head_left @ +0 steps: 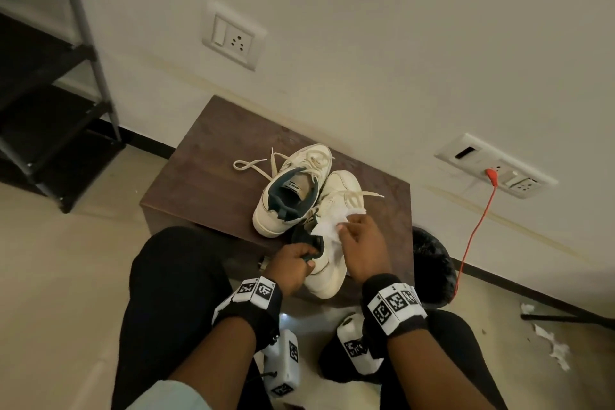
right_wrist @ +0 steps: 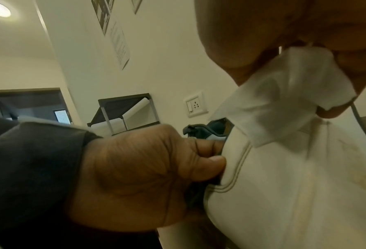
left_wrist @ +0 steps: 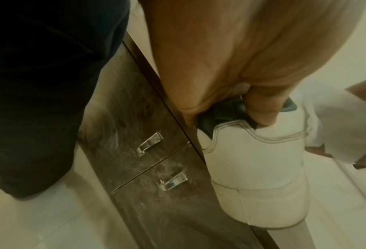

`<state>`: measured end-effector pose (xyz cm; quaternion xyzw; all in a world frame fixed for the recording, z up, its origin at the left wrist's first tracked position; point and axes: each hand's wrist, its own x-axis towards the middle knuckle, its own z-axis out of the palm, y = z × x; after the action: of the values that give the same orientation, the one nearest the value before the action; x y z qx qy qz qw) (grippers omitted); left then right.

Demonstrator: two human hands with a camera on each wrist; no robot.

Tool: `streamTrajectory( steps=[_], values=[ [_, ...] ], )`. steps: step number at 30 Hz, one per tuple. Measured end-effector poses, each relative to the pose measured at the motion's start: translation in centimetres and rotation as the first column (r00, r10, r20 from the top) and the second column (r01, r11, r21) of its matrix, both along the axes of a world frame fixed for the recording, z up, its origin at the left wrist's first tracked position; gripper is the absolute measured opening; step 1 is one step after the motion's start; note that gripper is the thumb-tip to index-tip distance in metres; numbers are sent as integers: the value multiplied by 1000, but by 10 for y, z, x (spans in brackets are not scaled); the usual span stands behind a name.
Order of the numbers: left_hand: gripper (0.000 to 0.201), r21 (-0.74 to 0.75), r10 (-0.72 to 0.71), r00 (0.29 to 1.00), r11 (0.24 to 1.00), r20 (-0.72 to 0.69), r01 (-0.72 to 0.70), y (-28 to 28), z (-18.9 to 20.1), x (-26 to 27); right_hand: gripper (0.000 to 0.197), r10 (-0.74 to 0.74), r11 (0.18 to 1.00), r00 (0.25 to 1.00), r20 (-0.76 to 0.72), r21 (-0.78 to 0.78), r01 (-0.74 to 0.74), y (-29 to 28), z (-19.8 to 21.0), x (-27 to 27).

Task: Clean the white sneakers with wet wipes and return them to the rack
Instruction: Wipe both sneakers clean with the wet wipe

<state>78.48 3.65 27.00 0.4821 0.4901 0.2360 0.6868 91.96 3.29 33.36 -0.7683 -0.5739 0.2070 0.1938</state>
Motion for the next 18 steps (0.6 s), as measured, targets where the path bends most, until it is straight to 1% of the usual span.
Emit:
streamTrajectory(
  steps=[1,2,3,4,6,8,10,12,15,18],
  values=[
    [28,22,3,1000,1000,-7,-3,0,1,1,16,31,999,998,51,14,-32,0,-3,3],
    [26,53,3,1000,999,-20,-2,1,2,2,24,52,998,995,80,38,-55,-1,-5,7],
    [26,85,5,999,996,-33,-2,1,1,3,32,48,997,996,72,54,-52,-3,-8,10],
    [30,104,11,999,995,-33,-8,2,1,3,38,43,997,998,46,66,-46,-4,-8,12],
    [52,100,26,1000,995,12,-27,3,1,4,43,70,994,997,43,83,-73,-7,-10,16],
    [72,75,26,998,997,51,-30,5,0,2,38,185,977,974,128,85,-196,-8,-14,19],
    [78,66,9,997,998,70,-13,5,-2,2,31,286,945,932,223,97,-313,-8,-17,21],
    [81,80,-7,995,997,95,0,7,-4,3,28,338,922,901,272,96,-375,-7,-19,23],
    [85,90,-30,994,996,108,20,11,-8,5,22,379,906,864,331,58,-420,2,-19,31],
    [85,91,-92,990,992,109,82,21,-13,7,16,342,927,872,351,27,-375,22,-15,42]
  ],
)
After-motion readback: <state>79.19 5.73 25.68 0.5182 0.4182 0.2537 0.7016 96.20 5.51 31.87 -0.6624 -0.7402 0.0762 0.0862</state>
